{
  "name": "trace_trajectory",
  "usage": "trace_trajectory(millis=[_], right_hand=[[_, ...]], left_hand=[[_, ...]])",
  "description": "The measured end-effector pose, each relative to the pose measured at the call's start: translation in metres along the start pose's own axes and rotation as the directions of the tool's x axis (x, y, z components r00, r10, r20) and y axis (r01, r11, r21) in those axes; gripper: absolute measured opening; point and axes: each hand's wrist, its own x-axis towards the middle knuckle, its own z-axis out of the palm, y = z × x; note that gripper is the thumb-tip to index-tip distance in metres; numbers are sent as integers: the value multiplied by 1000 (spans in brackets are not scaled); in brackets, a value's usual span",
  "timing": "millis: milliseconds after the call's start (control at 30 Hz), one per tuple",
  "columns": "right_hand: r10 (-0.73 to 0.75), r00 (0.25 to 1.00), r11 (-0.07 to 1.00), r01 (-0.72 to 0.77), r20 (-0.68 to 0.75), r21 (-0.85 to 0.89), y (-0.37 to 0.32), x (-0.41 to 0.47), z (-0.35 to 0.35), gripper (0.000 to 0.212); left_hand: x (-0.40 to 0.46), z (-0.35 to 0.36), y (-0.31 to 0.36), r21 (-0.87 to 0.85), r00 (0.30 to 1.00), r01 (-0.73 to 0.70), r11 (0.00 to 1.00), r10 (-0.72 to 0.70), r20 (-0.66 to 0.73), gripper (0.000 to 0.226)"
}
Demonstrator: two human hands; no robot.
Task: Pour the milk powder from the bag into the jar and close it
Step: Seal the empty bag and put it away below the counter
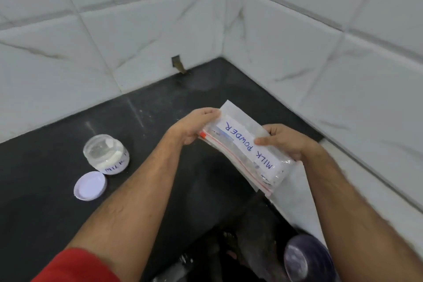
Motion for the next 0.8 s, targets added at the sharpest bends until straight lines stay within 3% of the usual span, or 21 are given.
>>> trace_trajectory(millis=[100,200,267,367,500,667,800], right_hand=[[-22,994,995,33,-111,96,41,-59,3,31],[-48,962,976,103,-269,194,81,-111,3,30],[-43,925,959,144,-376,245,102,-133,2,29],[-8,873,933,182,-487,311,140,-166,-6,32],[111,806,902,164,-581,400,202,-195,-22,20],[273,718,885,73,-640,460,297,-214,-50,27],[342,706,887,-25,-620,461,379,-221,-71,21]], left_hand=[[-13,49,-22,-245,998,62,967,-59,20,65],[-21,107,-51,-542,995,96,835,-94,31,80],[-25,142,-73,-616,992,126,778,-112,62,89],[-38,206,-108,-523,974,223,822,-163,159,89],[-44,279,-146,-296,957,258,920,-202,208,56],[-30,351,-199,-173,955,285,943,-265,131,39],[-21,409,-260,-97,942,336,937,-335,21,39]])
